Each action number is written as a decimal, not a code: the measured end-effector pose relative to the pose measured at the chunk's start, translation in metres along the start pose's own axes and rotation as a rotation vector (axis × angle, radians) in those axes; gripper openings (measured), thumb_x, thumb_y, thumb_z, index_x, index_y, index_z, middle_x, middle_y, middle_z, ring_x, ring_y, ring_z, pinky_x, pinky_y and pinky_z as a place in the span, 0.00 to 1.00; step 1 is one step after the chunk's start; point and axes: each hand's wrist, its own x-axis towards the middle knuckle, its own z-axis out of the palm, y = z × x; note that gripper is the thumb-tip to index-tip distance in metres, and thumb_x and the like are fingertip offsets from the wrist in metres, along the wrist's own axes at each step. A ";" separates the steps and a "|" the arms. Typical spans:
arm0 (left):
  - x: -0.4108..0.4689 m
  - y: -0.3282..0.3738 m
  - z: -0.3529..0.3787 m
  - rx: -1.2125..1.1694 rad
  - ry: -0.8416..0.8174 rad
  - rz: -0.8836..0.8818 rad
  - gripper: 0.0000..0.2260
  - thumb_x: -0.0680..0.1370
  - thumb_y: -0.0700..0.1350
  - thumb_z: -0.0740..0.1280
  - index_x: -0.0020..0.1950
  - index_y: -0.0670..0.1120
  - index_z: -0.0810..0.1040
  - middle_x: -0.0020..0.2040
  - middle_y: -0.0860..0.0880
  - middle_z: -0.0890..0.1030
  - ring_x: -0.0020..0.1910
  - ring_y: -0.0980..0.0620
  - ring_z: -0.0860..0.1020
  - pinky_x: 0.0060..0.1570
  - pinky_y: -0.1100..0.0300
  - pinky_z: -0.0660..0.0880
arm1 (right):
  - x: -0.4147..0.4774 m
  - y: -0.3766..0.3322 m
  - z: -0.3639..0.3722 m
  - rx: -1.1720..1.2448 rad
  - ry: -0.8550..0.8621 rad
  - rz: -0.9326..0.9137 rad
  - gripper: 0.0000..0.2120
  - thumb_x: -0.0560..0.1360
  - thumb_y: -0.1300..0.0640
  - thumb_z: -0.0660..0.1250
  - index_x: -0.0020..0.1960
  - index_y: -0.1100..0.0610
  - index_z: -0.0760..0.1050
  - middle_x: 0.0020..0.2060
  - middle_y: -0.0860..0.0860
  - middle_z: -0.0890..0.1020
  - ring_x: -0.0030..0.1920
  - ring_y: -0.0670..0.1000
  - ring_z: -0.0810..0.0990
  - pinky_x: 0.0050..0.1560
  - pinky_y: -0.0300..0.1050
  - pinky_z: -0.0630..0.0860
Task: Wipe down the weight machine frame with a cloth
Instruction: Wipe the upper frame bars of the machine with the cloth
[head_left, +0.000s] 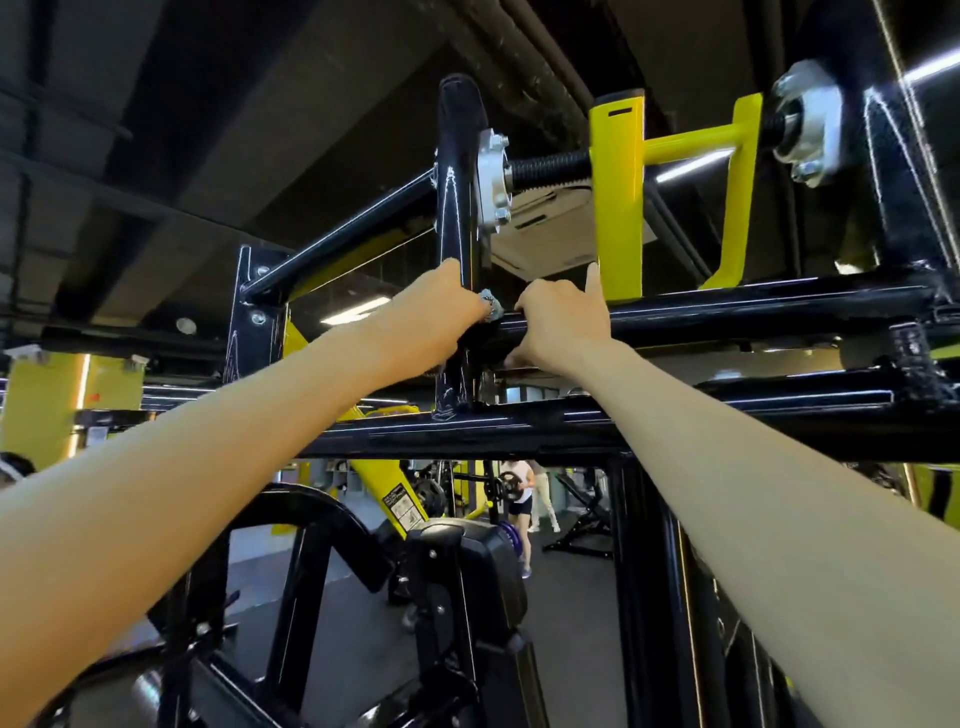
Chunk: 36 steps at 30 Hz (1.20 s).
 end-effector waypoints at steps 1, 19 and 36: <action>-0.002 -0.002 -0.003 -0.021 0.001 0.013 0.16 0.80 0.42 0.63 0.68 0.46 0.70 0.58 0.42 0.67 0.49 0.51 0.68 0.52 0.59 0.71 | 0.000 0.000 0.000 0.001 0.001 -0.003 0.29 0.68 0.42 0.75 0.63 0.55 0.74 0.55 0.51 0.81 0.63 0.55 0.76 0.74 0.59 0.41; 0.007 0.004 0.025 -0.050 0.130 -0.097 0.13 0.78 0.41 0.64 0.63 0.44 0.73 0.54 0.49 0.73 0.54 0.46 0.71 0.55 0.53 0.71 | -0.001 0.002 0.003 -0.026 0.021 -0.052 0.29 0.69 0.40 0.73 0.64 0.55 0.75 0.56 0.51 0.80 0.63 0.55 0.74 0.75 0.59 0.43; 0.009 0.007 0.028 -0.061 0.138 -0.217 0.16 0.81 0.42 0.59 0.69 0.45 0.72 0.59 0.42 0.72 0.58 0.45 0.70 0.50 0.59 0.64 | 0.001 0.003 0.004 -0.013 0.014 -0.048 0.26 0.69 0.42 0.74 0.61 0.56 0.76 0.54 0.51 0.81 0.63 0.56 0.75 0.75 0.60 0.44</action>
